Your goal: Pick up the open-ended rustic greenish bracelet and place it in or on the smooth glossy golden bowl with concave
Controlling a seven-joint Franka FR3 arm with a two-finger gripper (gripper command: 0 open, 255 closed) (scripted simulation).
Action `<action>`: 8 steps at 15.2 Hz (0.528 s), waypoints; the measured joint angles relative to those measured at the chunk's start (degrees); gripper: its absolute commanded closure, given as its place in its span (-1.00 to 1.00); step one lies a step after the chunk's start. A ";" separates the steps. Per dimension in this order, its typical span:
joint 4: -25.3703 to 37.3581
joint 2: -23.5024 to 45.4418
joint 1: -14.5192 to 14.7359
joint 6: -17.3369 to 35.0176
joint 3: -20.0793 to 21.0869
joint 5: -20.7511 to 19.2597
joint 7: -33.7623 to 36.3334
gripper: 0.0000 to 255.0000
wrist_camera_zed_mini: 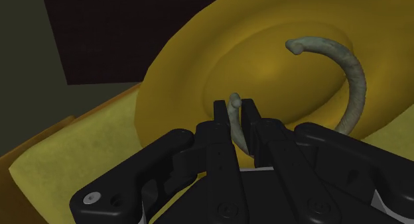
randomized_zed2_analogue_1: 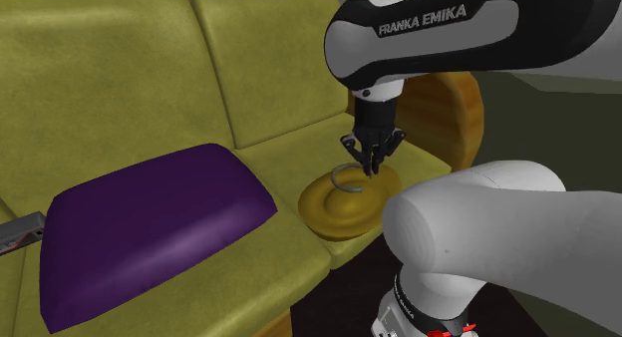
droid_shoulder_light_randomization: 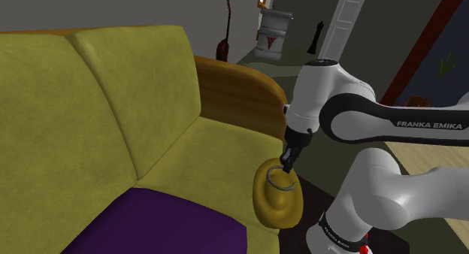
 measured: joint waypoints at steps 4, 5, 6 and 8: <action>-2.74 0.35 0.23 3.08 0.29 0.30 0.22 1.00; -3.16 0.43 0.22 3.59 0.30 0.31 0.20 1.00; -3.29 0.54 0.22 3.84 0.31 0.32 0.21 1.00; -3.37 0.70 0.23 4.07 0.33 0.34 0.23 1.00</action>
